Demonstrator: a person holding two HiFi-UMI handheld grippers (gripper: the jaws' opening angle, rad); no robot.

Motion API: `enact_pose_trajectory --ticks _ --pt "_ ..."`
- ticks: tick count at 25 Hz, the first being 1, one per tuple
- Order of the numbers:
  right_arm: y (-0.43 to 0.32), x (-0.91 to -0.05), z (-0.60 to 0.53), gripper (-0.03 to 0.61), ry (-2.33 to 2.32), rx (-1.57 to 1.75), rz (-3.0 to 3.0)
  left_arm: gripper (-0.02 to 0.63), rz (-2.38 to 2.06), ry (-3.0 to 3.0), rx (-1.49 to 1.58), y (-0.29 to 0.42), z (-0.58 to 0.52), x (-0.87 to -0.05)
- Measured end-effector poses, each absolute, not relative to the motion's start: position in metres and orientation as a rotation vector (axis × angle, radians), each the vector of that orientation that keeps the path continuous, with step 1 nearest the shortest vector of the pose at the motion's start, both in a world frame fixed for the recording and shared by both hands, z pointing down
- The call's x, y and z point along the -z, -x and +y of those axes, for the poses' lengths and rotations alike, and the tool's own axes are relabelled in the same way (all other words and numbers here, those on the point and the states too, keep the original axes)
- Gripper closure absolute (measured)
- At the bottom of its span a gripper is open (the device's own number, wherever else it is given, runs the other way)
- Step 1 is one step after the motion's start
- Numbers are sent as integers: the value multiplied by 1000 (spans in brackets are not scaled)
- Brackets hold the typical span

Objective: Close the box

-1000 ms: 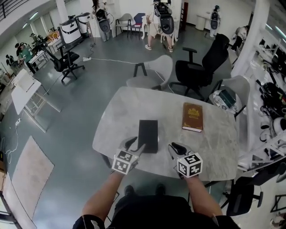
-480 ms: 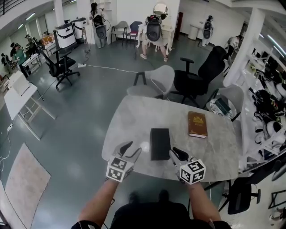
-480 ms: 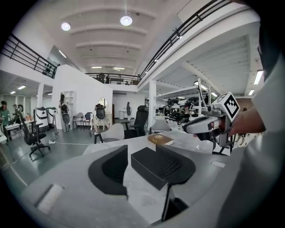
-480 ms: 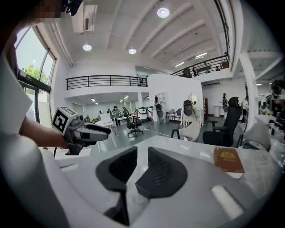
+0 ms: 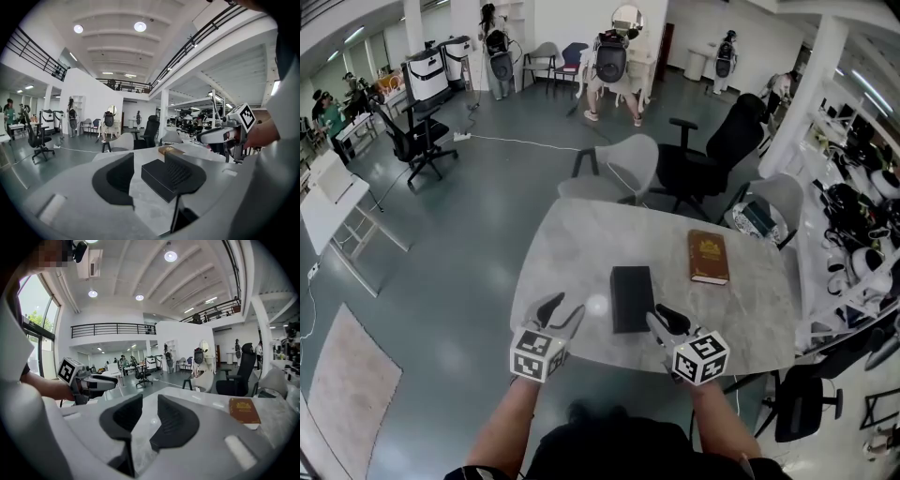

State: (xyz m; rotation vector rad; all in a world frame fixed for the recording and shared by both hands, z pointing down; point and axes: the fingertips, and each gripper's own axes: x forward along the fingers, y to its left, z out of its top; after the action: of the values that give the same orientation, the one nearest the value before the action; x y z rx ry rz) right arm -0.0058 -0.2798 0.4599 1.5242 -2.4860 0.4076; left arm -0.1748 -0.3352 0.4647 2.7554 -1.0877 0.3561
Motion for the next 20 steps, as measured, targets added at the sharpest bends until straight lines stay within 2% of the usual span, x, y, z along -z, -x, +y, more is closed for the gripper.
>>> enact_pose_trajectory --ticks 4,12,16,20 --pt "-15 -452 -280 499 -1567 -386 -2497 402 -1127 -2742 -366 161 -333 -461" --pt "-47 -451 -276 502 -1610 -389 -2494 399 -1123 -2757 -315 126 -337 -442" --pt "-56 -438 -275 567 -1666 -370 -2510 399 -1142 -2759 -288 117 -338 -432" --pt "-67 -436 -273 575 -1685 -358 -2522 399 -1153 -2756 -272 113 -340 -433"
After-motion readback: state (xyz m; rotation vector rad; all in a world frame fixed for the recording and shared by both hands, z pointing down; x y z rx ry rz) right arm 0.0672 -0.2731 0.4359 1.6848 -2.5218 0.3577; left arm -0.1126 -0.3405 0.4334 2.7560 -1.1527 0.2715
